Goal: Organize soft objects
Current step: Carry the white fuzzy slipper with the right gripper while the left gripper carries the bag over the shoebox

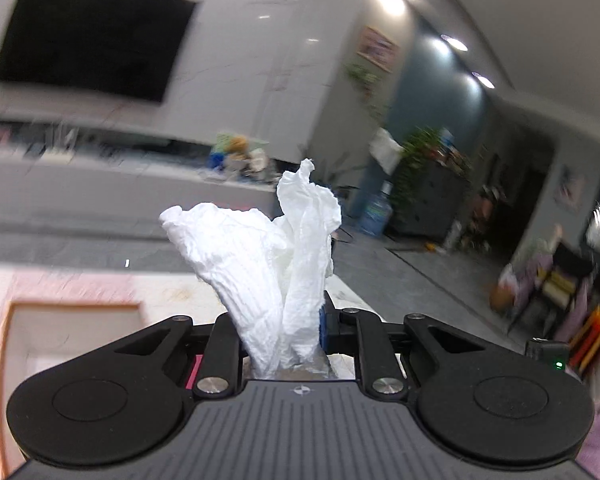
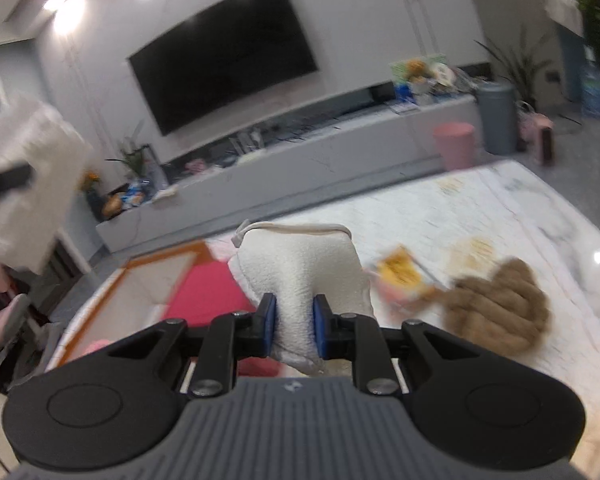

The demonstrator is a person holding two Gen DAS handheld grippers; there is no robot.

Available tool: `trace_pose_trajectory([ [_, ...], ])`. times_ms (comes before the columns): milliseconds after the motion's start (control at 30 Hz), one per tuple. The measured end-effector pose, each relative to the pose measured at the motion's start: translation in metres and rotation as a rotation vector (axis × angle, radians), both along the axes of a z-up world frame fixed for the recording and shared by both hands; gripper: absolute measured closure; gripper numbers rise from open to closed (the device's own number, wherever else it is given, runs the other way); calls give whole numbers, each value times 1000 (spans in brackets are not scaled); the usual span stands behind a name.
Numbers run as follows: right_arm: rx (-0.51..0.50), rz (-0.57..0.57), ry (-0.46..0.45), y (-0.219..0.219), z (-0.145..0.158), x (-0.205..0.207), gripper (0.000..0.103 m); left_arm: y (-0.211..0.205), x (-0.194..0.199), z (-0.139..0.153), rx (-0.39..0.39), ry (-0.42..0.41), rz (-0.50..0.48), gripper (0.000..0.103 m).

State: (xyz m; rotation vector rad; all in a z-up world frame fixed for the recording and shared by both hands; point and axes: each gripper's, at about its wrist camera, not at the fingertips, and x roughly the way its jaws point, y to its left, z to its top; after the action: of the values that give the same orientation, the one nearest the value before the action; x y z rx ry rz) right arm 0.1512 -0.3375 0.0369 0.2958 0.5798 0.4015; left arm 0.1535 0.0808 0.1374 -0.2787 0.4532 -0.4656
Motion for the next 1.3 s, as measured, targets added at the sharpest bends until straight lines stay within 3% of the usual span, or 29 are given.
trace_pose_trajectory([
  [67,3,39,-21,24,14,4,85,30,-3,-7,-32,-1,40,83],
  [133,-14,93,-44,51,27,8,85,54,-8,-16,-24,-9,88,83],
  [300,-65,228,-95,122,51,18,85,84,3,-46,7,61,239,83],
  [367,-91,267,-101,151,53,24,85,80,12,-60,70,85,293,83],
  [500,-138,311,-82,199,45,38,85,53,45,-97,322,143,355,83],
  [533,-143,314,-67,208,41,42,85,47,54,-105,354,169,361,83],
  [667,-201,311,-57,237,27,48,85,43,61,-122,293,198,337,83],
  [833,-259,313,-37,257,13,58,85,50,61,-134,392,207,436,80],
  [967,-320,348,-49,266,5,65,85,60,69,-135,372,205,419,77],
  [1033,-326,355,-41,269,3,68,85,59,69,-136,382,193,429,68],
  [1100,-340,363,-23,275,-1,74,85,61,66,-136,394,179,452,36],
  [1267,-454,400,-16,301,-10,89,85,77,45,-126,306,126,464,12],
  [1300,-468,407,-13,305,-12,92,85,80,43,-124,297,132,477,12],
])
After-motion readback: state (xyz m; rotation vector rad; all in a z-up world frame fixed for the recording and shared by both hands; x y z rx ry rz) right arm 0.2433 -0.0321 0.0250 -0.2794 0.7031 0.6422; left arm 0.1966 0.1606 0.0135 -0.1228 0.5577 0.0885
